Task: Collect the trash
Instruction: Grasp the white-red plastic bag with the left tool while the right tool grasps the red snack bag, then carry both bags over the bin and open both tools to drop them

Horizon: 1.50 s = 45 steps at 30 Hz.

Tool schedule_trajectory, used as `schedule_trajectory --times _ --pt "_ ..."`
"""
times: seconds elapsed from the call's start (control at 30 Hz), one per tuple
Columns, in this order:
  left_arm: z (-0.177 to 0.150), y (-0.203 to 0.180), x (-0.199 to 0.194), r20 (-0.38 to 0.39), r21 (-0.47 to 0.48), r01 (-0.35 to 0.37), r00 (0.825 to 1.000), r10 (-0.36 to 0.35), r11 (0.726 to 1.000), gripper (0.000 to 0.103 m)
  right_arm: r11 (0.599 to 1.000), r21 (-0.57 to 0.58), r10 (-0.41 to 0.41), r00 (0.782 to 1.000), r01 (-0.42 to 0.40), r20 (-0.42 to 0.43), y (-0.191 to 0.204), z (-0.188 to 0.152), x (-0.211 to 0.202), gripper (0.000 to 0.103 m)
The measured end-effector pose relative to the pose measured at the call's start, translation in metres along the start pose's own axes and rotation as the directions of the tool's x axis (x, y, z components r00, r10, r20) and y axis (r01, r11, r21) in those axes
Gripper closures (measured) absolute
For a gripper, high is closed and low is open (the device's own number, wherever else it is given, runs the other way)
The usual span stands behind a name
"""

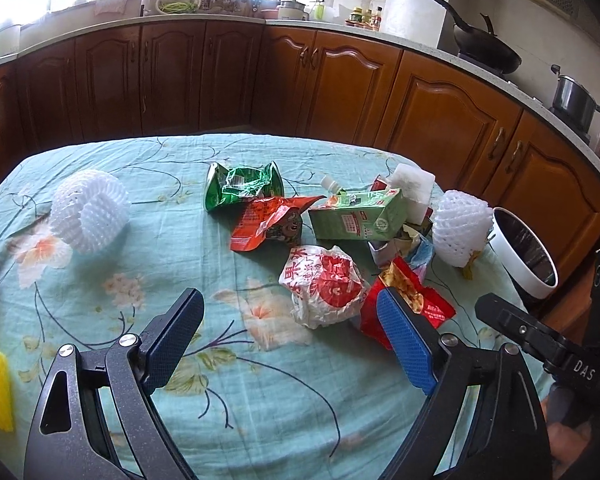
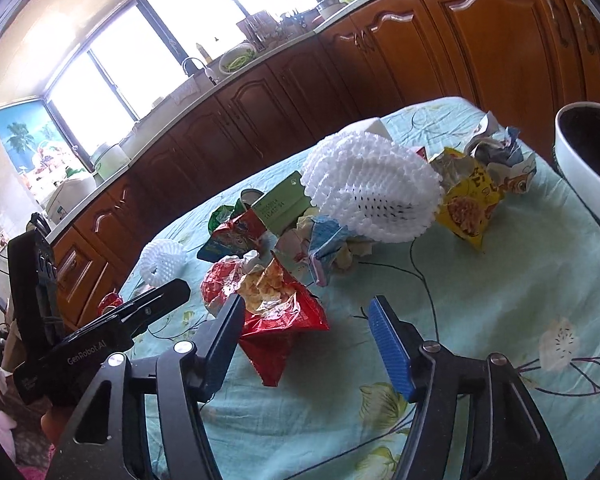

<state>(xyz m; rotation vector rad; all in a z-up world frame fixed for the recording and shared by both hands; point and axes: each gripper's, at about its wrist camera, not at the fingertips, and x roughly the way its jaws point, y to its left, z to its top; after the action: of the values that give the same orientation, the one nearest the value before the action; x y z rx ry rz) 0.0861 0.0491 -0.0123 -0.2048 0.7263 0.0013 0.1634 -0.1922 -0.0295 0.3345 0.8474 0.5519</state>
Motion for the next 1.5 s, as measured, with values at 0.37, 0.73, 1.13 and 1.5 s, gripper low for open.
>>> schedule_trajectory --times 0.37,0.73,1.13,1.5 --pt "0.012 -0.003 0.047 -0.134 0.005 0.077 0.988 -0.076 0.997 0.036 0.995 0.025 0.100 0.992 -0.099 -0.072 -0.005 -0.002 0.013 0.083" --pt "0.004 -0.031 0.042 -0.158 0.046 0.170 0.974 -0.161 0.984 0.074 0.998 0.042 0.052 0.998 -0.053 0.030 -0.034 -0.006 -0.057 0.085" --pt "-0.003 -0.102 0.012 -0.155 0.140 0.304 0.947 -0.282 0.942 0.074 0.987 0.130 -0.120 0.976 0.097 0.184 -0.093 -0.002 -0.139 0.085" --pt "0.009 -0.180 0.019 -0.180 0.249 0.405 0.912 -0.369 0.880 0.074 0.958 0.190 -0.264 0.914 0.213 0.309 -0.145 0.029 -0.190 0.085"
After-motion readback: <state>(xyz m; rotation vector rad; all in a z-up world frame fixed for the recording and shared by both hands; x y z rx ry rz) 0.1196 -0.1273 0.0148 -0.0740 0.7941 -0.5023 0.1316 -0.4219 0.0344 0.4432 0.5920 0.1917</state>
